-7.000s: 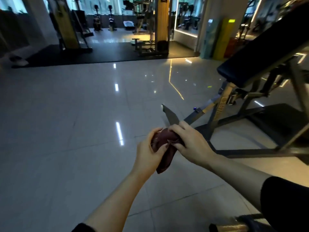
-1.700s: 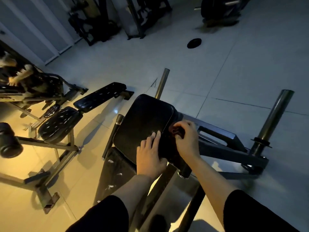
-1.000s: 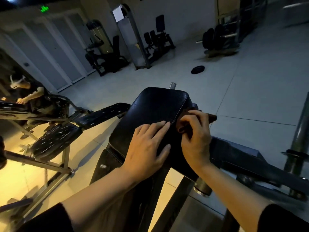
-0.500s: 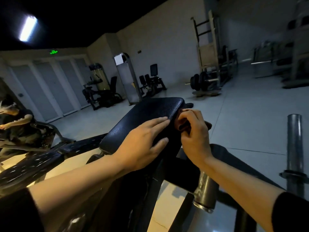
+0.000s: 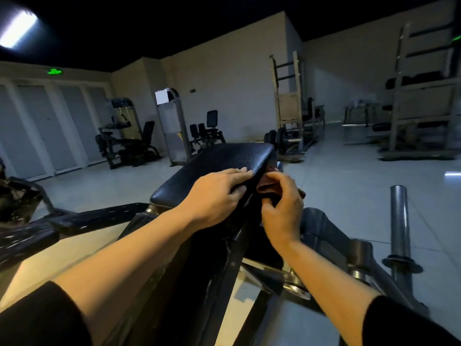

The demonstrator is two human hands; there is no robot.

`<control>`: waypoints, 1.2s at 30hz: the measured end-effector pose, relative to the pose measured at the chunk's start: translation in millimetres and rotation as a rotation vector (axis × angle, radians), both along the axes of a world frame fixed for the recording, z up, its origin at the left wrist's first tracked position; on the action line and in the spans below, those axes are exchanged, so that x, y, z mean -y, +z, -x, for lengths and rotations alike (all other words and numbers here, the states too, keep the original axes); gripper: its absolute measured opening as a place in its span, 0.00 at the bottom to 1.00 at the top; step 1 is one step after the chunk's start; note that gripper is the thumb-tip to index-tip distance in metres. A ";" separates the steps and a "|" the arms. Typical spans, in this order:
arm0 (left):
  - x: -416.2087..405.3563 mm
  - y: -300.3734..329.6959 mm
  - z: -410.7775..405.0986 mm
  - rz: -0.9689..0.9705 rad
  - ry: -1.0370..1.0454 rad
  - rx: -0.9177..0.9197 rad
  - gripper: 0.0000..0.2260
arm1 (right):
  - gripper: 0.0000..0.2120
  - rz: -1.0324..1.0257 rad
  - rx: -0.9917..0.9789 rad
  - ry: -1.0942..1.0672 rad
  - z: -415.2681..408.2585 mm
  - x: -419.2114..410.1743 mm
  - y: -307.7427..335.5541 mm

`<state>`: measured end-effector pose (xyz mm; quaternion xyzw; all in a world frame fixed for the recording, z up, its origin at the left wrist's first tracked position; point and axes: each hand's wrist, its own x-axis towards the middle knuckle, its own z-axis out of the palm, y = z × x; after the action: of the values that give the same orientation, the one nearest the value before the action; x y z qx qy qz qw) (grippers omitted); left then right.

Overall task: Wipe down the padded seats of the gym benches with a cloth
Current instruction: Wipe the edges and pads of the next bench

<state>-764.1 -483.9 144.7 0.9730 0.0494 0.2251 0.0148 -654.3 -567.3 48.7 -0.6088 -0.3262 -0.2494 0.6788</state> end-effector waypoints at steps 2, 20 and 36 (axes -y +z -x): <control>-1.5 -1.7 -0.5 -0.022 -0.013 -0.003 0.19 | 0.27 0.004 0.056 0.036 9.2 0.6 -10.9; 12.1 -11.8 -5.3 -0.023 0.085 0.066 0.20 | 0.24 0.030 -0.059 -0.013 3.4 -3.3 -0.1; 76.4 -29.9 -38.0 -0.029 0.542 0.164 0.27 | 0.28 0.351 0.005 0.534 -38.3 27.2 13.9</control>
<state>-726.2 -560.3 114.8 0.9028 0.3034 0.2995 -0.0561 -616.0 -594.6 62.5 -0.6091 -0.5142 -0.0040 0.6039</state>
